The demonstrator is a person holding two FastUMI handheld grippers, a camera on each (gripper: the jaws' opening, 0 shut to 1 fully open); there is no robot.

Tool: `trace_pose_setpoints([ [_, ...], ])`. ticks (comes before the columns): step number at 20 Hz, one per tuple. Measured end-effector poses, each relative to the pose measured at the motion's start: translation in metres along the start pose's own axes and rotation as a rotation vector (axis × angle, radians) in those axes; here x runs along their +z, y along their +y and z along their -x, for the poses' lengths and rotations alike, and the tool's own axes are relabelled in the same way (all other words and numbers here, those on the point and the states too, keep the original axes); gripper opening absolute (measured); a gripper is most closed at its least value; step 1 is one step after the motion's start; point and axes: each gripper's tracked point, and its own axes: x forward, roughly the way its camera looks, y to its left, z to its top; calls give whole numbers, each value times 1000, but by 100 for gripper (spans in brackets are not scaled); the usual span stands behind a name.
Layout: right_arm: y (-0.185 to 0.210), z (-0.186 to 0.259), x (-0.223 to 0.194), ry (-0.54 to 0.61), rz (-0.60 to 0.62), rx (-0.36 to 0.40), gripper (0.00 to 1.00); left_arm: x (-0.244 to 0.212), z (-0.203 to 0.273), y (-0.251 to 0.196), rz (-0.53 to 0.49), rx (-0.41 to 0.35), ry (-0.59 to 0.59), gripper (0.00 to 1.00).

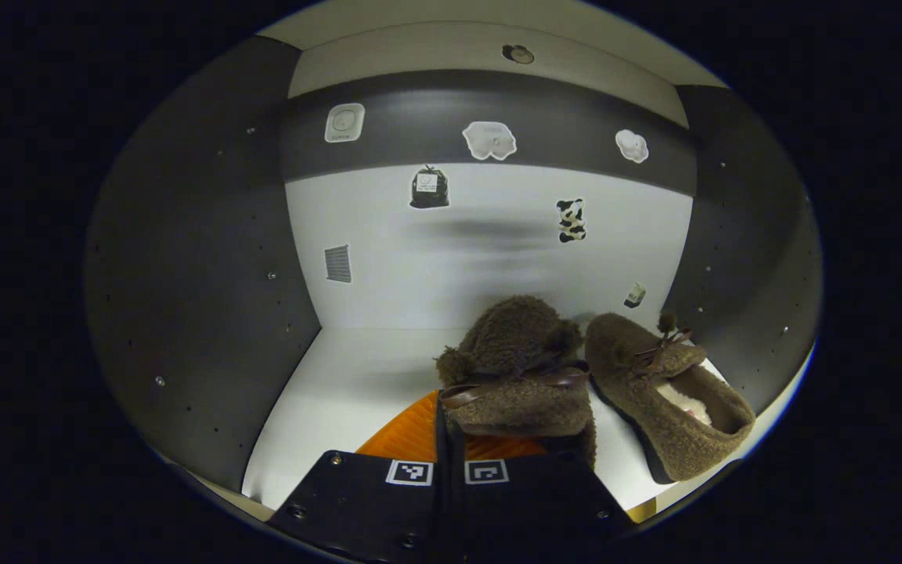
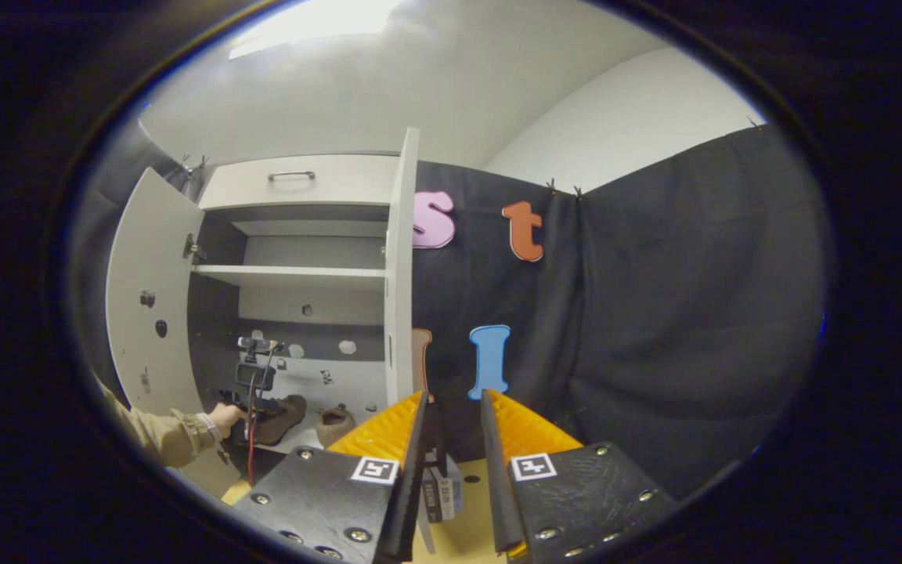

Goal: Grab one shoe with the right hand and put it into the shoe cabinet, grab the other shoe with the left hand and put it into the shoe cabinet; then close the right door with the right hand and the left door with the left hand.

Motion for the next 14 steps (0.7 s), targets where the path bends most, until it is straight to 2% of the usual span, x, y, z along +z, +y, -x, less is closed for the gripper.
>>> trace_pose_setpoints([
  [3,-3,-2,-2,7,-2,-10,38,-7,-10,-1,-22,0,30,3],
  [4,-3,-3,-4,11,-5,-8,38,-8,-7,-1,-19,-3,37,10],
  [6,-2,-6,-8,17,-5,5,38,-11,-3,3,-13,-3,52,15],
  [7,-2,-7,-9,20,-2,12,38,-11,1,5,-10,-5,55,21],
  [9,1,-12,-15,30,-3,31,38,-11,16,9,-13,-19,60,31],
  [11,2,-17,-19,39,-11,55,35,-7,36,15,-28,-16,40,33],
  [14,-1,-27,-29,60,-24,96,37,4,78,20,-66,-17,-29,37],
])
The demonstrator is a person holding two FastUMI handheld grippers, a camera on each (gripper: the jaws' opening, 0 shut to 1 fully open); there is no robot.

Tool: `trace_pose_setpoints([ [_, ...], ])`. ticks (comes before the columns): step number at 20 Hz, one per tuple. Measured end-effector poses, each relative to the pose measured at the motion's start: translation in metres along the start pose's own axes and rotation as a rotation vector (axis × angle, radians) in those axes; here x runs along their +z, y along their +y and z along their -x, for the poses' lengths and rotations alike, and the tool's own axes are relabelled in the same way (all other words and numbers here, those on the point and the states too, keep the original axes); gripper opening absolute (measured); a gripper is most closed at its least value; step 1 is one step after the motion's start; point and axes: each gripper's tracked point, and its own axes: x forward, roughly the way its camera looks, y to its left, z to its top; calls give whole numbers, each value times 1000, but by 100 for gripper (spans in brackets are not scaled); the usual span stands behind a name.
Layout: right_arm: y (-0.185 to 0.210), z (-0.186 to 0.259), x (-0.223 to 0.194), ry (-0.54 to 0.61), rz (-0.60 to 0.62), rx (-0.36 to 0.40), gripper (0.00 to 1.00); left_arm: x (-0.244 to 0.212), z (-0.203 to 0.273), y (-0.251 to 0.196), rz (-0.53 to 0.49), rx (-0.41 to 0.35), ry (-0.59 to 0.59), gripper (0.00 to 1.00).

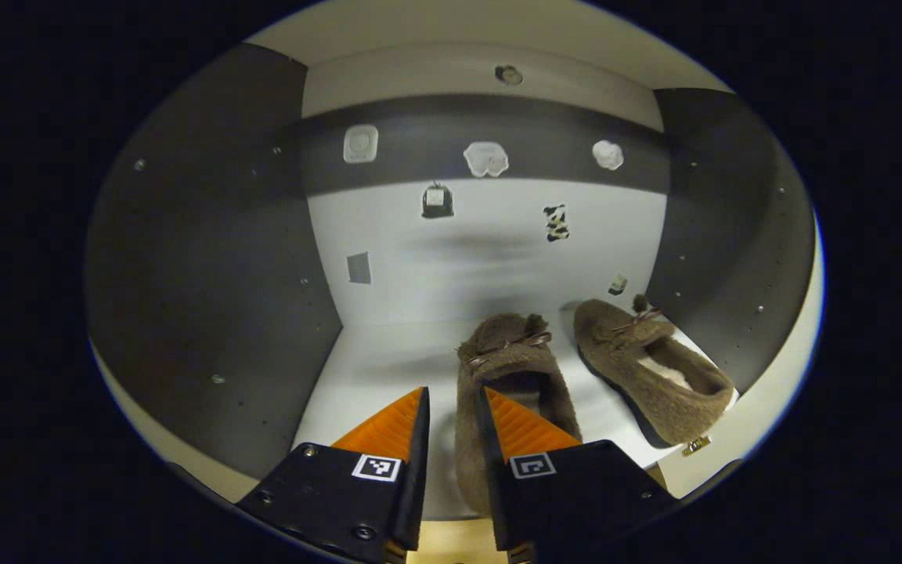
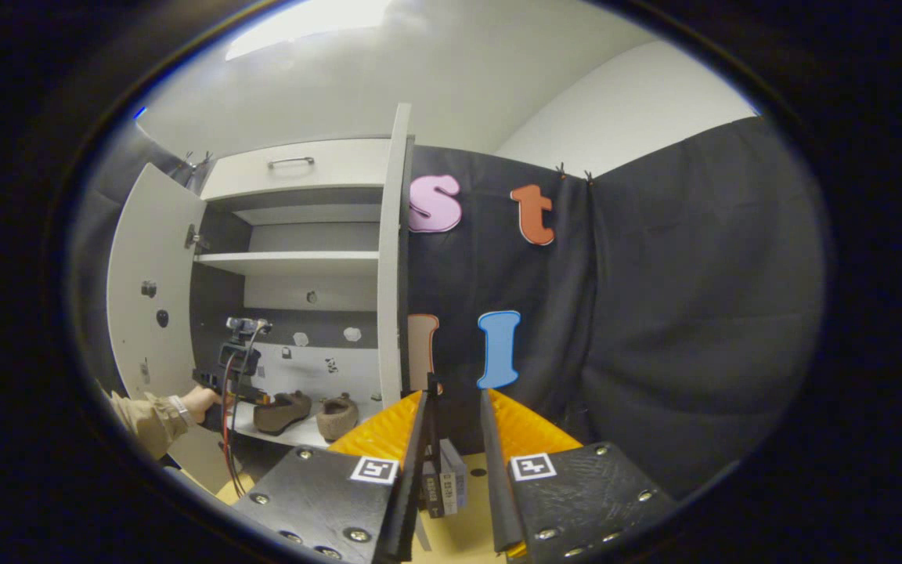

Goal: Grab one shoe with the right hand and put it into the shoe cabinet, grab the other shoe with the left hand and put it into the shoe cabinet; then close the right door with the right hand and the left door with the left hand.

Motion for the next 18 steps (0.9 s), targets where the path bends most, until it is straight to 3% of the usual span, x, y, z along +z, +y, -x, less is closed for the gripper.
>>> trace_pose_setpoints([
  [4,0,-19,-18,46,-23,78,41,13,70,1,6,-12,-106,33],
  [6,0,-28,-25,68,-25,118,41,18,106,1,11,-21,-158,36],
  [9,-3,-36,-27,81,-26,169,53,24,158,2,-3,-23,-235,39],
  [11,-5,-41,-28,86,-22,195,68,26,186,4,-5,-4,-280,62],
  [14,5,-47,-33,111,-29,254,67,29,226,3,-9,17,-328,96],
  [18,15,-57,-39,126,-36,291,69,32,265,-5,2,27,-374,98],
])
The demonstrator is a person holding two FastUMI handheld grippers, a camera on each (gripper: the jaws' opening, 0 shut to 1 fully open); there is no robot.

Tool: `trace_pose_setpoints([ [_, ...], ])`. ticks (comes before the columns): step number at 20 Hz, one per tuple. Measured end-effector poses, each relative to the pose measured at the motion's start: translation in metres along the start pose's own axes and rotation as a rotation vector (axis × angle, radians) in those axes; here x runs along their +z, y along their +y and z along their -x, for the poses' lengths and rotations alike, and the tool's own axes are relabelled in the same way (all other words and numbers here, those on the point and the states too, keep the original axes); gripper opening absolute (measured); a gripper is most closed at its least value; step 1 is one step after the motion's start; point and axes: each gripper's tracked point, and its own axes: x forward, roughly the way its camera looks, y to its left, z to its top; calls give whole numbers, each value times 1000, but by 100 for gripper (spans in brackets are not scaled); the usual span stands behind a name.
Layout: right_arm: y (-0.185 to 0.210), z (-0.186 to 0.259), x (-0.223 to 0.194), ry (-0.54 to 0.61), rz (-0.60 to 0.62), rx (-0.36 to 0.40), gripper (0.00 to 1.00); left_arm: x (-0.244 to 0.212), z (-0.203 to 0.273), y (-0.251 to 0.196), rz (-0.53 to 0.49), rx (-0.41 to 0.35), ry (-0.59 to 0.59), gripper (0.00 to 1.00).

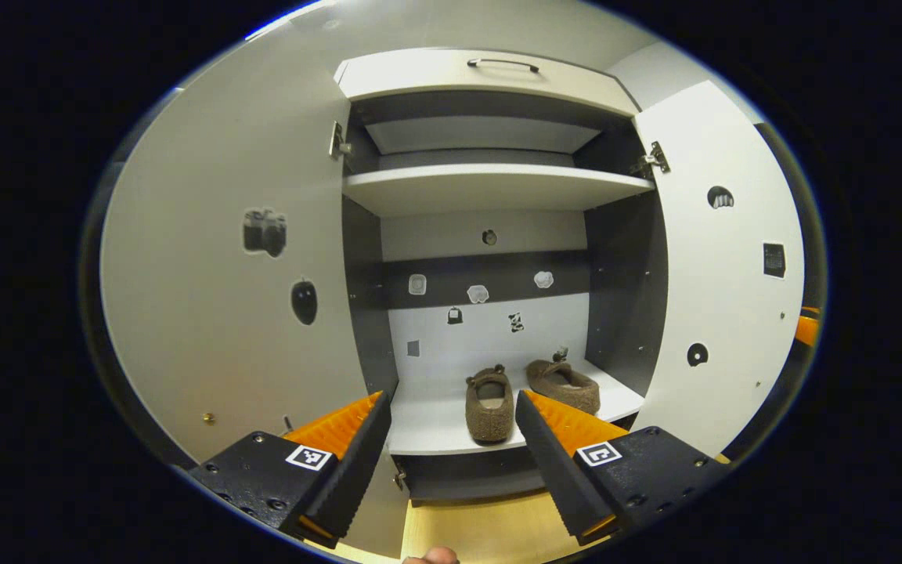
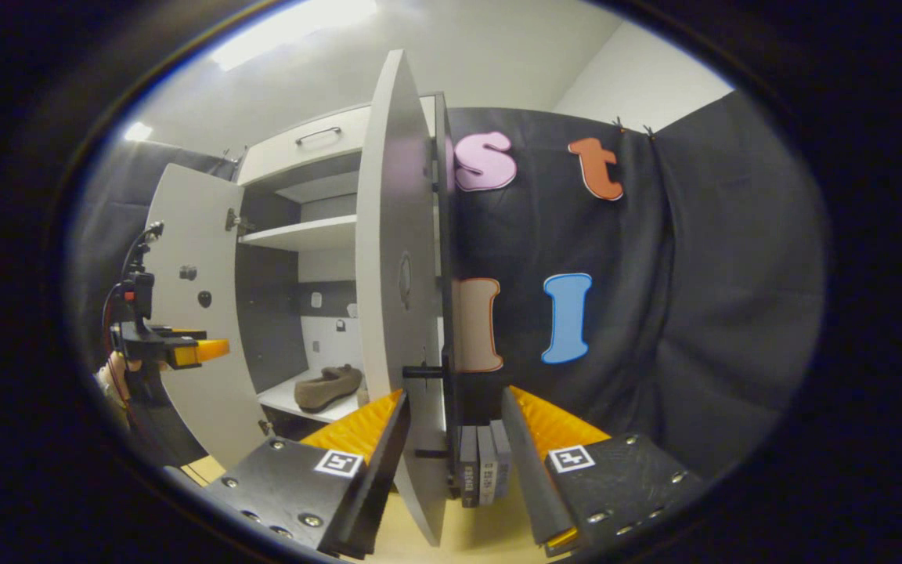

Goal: Grab one shoe with the right hand and put it into the shoe cabinet, grab the other shoe with the left hand and put it into the shoe cabinet; then close the right door with the right hand and the left door with the left hand.

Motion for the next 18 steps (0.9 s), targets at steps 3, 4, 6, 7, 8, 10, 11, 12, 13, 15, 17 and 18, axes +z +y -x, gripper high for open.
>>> trace_pose_setpoints([
  [3,11,1,1,3,-2,40,71,5,23,3,2,3,-14,100],
  [4,17,1,0,6,-1,58,71,6,28,4,-2,8,-21,98],
  [6,32,-2,-2,14,-5,98,71,7,39,9,-7,22,-24,98],
  [7,42,-4,-2,15,-9,118,71,8,43,8,-4,19,-29,100],
  [8,50,-7,-3,18,-12,137,71,9,47,8,3,15,-36,95],
  [10,68,-12,-4,24,-9,171,71,5,53,12,16,19,-30,100],
  [11,76,-15,-5,26,-2,186,71,3,56,13,21,22,-28,98],
  [12,84,-18,-5,27,3,200,71,1,59,16,24,25,-24,98],
  [13,90,-20,-7,30,5,214,71,1,62,18,27,28,-23,98],
  [15,104,-26,-9,39,-5,244,71,-5,67,21,35,31,-7,100],
  [17,116,-34,-11,49,-26,270,71,-8,70,25,45,36,-5,100],
  [18,121,-38,-11,52,-35,280,71,-10,72,28,48,40,-2,98],
])
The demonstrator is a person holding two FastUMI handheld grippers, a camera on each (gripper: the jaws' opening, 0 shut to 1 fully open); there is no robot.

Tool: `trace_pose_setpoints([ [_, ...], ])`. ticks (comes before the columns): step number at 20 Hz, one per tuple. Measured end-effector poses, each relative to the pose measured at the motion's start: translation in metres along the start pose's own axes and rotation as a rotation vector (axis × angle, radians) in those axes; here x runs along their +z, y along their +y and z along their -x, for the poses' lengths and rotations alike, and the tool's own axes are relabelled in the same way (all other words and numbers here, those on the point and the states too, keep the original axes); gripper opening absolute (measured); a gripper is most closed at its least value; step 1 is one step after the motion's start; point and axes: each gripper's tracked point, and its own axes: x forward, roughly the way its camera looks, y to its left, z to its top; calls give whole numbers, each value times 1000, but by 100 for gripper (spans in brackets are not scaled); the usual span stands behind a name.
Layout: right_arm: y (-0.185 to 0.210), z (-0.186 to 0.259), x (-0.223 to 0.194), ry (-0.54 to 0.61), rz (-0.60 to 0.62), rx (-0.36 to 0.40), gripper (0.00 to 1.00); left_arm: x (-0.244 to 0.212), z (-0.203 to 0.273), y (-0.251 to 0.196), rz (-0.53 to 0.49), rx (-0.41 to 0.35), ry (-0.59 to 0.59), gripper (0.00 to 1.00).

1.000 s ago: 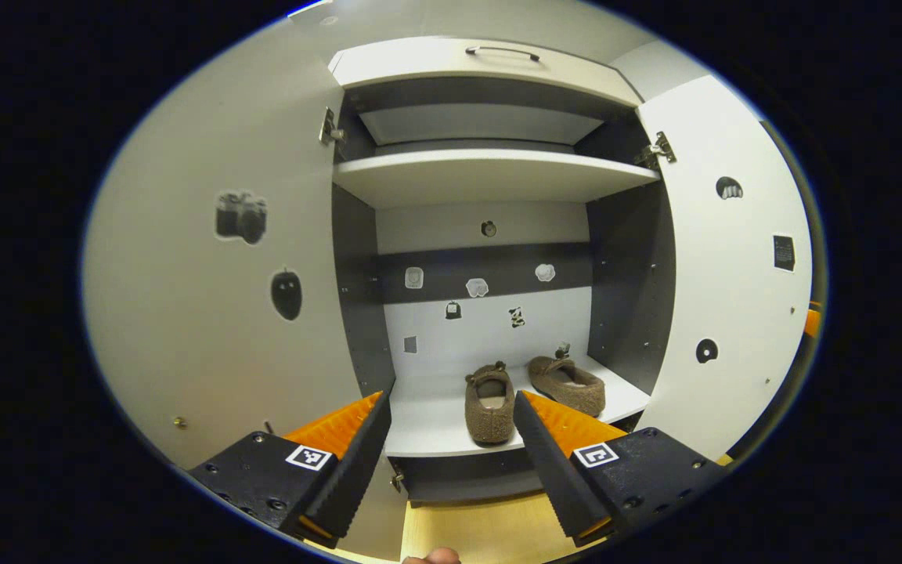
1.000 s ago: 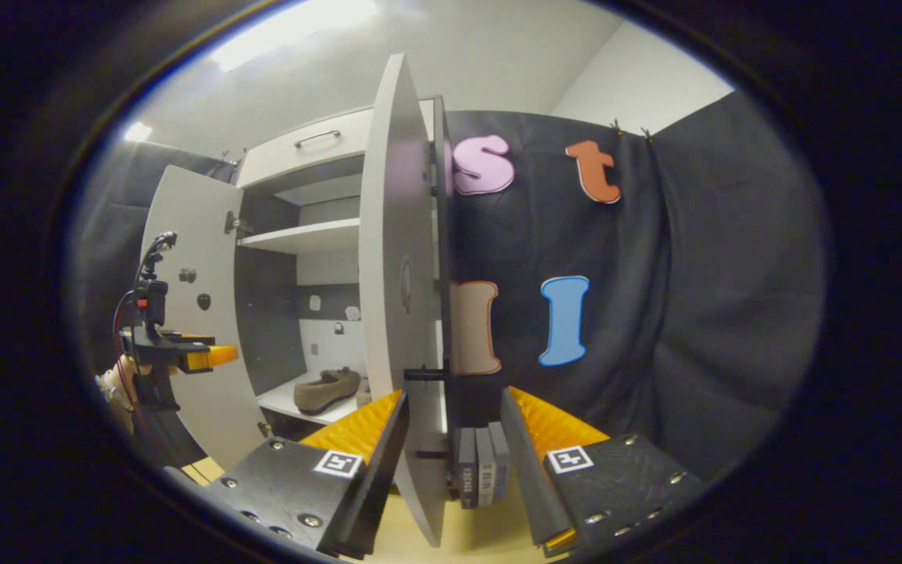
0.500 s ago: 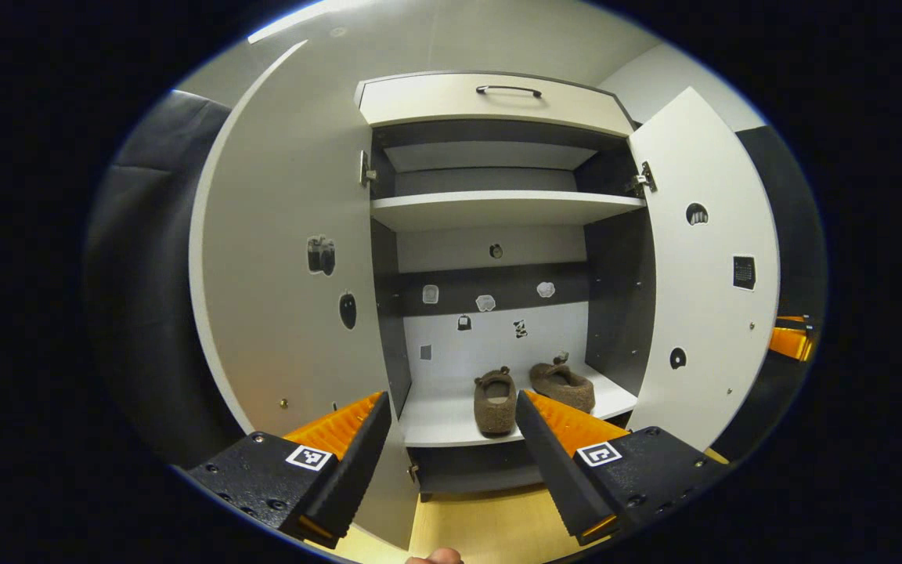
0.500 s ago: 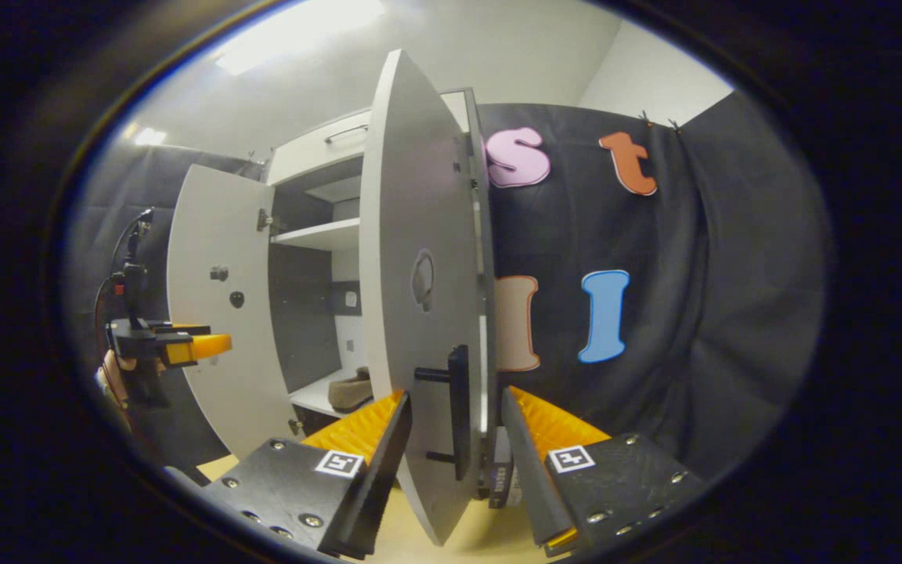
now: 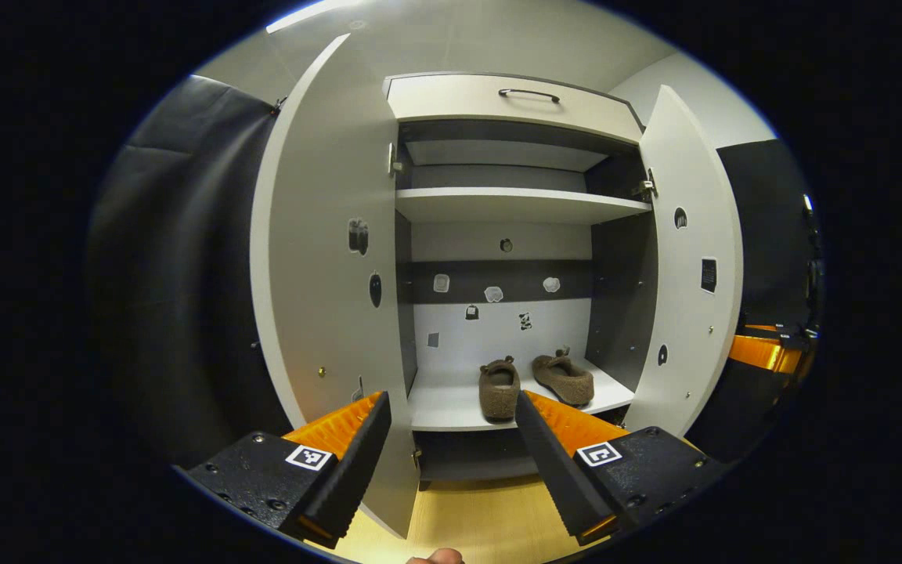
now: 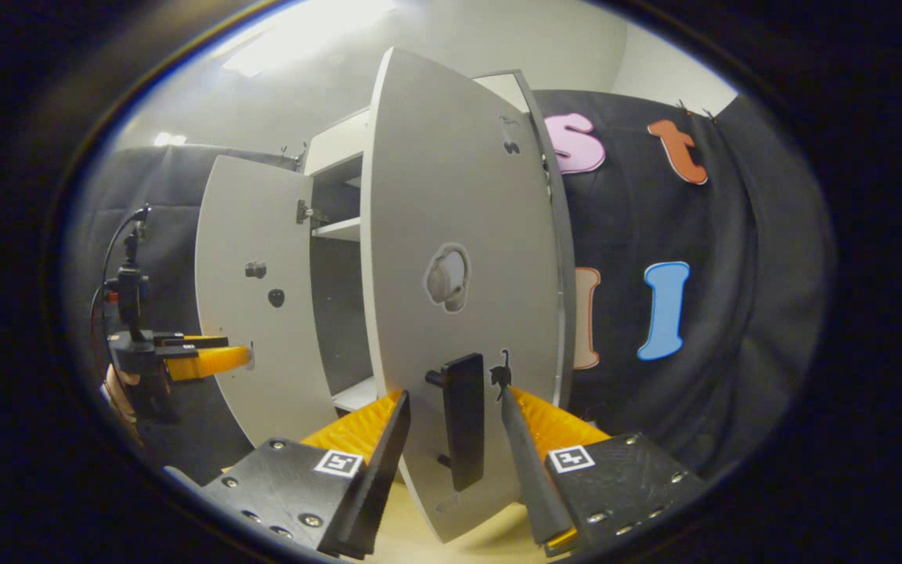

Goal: Grab one shoe with the right hand and put it into the shoe cabinet, grab the other shoe with the left hand and put it into the shoe cabinet; then close the right door with the right hand and the left door with the left hand.

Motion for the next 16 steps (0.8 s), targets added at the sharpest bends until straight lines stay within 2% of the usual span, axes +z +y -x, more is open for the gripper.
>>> trace_pose_setpoints([
  [1,4,-5,0,2,-7,7,71,-1,3,2,1,3,2,100],
  [6,26,-33,-8,21,-23,59,71,2,16,14,-24,13,-2,98],
  [10,37,-60,-20,49,-15,49,71,6,24,18,-35,15,-12,100],
  [12,41,-73,-23,58,-6,39,67,8,26,23,-44,24,-16,98],
  [13,44,-78,-26,63,-5,37,68,9,27,25,-46,28,-17,100],
  [16,46,-92,-29,65,10,12,74,11,31,28,-36,34,-20,98],
])
